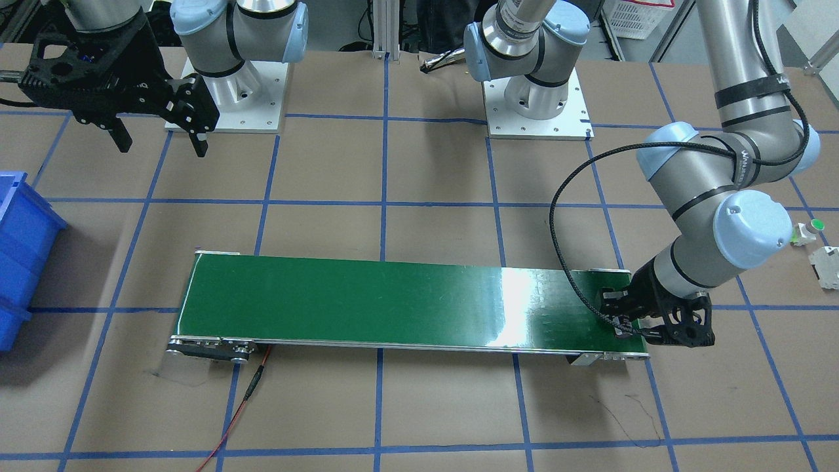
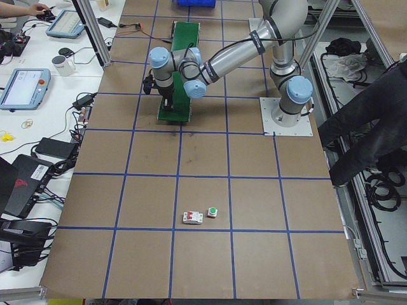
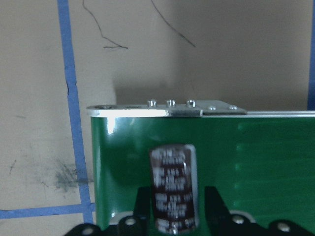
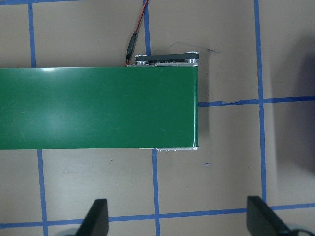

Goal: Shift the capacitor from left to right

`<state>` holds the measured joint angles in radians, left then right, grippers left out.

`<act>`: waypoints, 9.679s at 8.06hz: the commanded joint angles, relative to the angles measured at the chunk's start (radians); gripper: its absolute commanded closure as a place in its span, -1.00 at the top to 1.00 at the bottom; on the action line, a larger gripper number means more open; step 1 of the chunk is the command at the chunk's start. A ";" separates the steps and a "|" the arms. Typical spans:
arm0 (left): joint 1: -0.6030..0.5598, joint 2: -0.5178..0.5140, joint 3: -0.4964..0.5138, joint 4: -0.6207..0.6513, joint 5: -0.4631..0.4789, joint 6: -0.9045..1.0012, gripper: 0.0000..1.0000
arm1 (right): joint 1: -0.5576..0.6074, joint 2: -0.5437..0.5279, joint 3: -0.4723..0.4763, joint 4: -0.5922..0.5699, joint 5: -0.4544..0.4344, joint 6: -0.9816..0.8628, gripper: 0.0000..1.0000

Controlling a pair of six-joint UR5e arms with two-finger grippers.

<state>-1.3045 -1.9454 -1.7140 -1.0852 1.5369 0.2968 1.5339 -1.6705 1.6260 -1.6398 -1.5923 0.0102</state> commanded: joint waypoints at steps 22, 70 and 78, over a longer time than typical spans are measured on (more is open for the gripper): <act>-0.007 0.324 0.017 -0.352 -0.021 -0.208 1.00 | 0.002 0.003 0.002 0.000 -0.005 -0.001 1.00; -0.010 0.322 0.004 -0.341 0.045 -0.197 1.00 | -0.501 0.377 -0.020 -0.422 0.002 -0.691 -0.76; -0.012 0.324 0.004 -0.347 0.048 -0.202 1.00 | -0.753 0.485 0.021 -0.420 0.005 -0.983 0.75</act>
<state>-1.3161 -1.6215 -1.7104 -1.4325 1.5844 0.0956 0.8049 -1.1778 1.6402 -2.0627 -1.5892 -0.9662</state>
